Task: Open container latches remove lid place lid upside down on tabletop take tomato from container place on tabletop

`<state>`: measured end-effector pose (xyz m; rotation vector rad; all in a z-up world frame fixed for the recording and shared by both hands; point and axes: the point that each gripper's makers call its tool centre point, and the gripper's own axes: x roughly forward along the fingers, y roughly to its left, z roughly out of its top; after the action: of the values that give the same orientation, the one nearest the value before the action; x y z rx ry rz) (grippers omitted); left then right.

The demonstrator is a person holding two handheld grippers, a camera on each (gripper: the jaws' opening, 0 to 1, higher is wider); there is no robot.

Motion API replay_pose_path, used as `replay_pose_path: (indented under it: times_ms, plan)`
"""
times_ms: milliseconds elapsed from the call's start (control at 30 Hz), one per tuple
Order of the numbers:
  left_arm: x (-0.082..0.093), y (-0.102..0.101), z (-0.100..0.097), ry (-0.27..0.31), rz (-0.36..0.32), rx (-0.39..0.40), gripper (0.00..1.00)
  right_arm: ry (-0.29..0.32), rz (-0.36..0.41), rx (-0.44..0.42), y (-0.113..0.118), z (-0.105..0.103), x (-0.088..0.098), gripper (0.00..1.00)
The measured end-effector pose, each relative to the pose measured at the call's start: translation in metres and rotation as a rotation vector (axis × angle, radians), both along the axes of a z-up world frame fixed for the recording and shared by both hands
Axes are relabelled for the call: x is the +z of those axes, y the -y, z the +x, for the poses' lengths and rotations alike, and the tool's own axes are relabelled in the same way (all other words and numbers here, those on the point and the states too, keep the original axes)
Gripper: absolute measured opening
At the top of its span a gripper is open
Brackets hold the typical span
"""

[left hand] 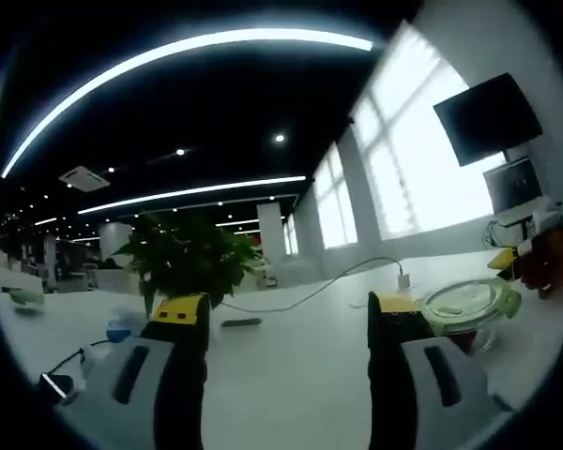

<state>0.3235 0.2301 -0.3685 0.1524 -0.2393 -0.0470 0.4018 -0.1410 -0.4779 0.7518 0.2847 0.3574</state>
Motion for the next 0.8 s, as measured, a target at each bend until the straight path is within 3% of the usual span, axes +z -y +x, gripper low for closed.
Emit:
replay_pose_path:
  times_ms: [167, 400, 600, 800]
  plan:
    - [0.001, -0.002, -0.003, -0.003, 0.005, 0.005, 0.63, -0.029, 0.098, -0.002, -0.012, -0.007, -0.004, 0.29]
    - [-0.005, -0.009, -0.002, -0.043, 0.009, 0.033, 0.62, -0.016, 0.103, 0.0, -0.032, -0.012, -0.001, 0.28]
    - [-0.006, -0.014, -0.005, -0.056, 0.007, 0.05, 0.62, 0.017, 0.047, -0.023, -0.037, -0.008, 0.004, 0.26]
    - [-0.011, -0.017, -0.006, -0.066, -0.003, 0.059, 0.62, 0.068, -0.077, -0.042, -0.036, -0.002, 0.013, 0.26]
